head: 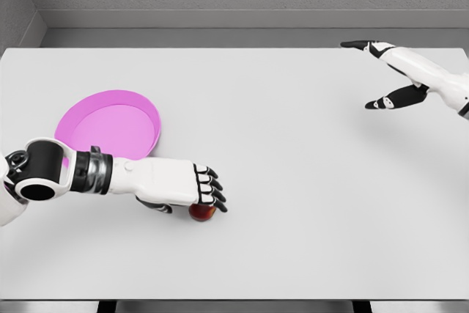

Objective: Put the apple on the plate with both arms

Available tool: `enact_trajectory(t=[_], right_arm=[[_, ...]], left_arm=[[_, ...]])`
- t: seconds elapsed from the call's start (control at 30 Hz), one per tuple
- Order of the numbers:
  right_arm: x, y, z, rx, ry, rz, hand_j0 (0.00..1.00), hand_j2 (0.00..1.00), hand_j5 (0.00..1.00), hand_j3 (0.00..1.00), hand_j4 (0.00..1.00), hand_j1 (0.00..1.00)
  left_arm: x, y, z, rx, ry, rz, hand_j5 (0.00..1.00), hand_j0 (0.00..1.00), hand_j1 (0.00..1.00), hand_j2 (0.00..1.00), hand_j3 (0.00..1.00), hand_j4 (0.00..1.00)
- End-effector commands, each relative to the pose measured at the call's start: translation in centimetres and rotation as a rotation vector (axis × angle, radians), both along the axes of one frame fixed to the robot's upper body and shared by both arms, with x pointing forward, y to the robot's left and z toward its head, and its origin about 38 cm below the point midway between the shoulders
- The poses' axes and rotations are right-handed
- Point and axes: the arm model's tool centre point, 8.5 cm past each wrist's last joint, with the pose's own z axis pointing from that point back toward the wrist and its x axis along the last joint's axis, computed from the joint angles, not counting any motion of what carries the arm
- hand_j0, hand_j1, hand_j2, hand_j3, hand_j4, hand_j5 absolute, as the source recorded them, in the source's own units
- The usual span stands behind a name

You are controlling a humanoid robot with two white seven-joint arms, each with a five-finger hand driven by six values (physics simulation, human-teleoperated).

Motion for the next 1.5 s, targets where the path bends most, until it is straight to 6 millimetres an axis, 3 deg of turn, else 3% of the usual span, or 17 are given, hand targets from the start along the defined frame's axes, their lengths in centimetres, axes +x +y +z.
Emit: enact_trajectory(t=[0.0, 0.9, 1.2, 1.47], right_arm=[[0.0, -0.1, 0.0, 0.006, 0.002, -0.002, 1.0, 1.0, 1.0, 1.0, 1.0, 1.0], [0.2, 0.1, 0.6, 0.008, -0.012, 0.001, 1.0, 1.0, 1.0, 1.0, 1.0, 1.0], [0.2, 0.1, 0.5, 0.007, -0.009, 0.001, 1.0, 1.0, 1.0, 1.0, 1.0, 1.0], [0.2, 0.1, 0.5, 0.007, -0.01, 0.001, 1.0, 1.0, 1.0, 1.0, 1.0, 1.0]], left_arm=[[-0.2, -0.4, -0.3, 0.001, 0.006, -0.007, 0.87, 0.87, 0.87, 0.87, 0.87, 0.87], [-0.3, -0.9, -0.6, 0.027, 0.003, -0.027, 0.83, 0.83, 0.83, 0.83, 0.83, 0.83], [0.0, -2.8, -0.5, 0.031, -0.038, -0.065, 0.83, 0.83, 0.83, 0.83, 0.83, 0.83], [0.2, -2.5, -0.4, 0.039, -0.044, -0.06, 0.82, 0.82, 0.82, 0.82, 0.82, 0.82]])
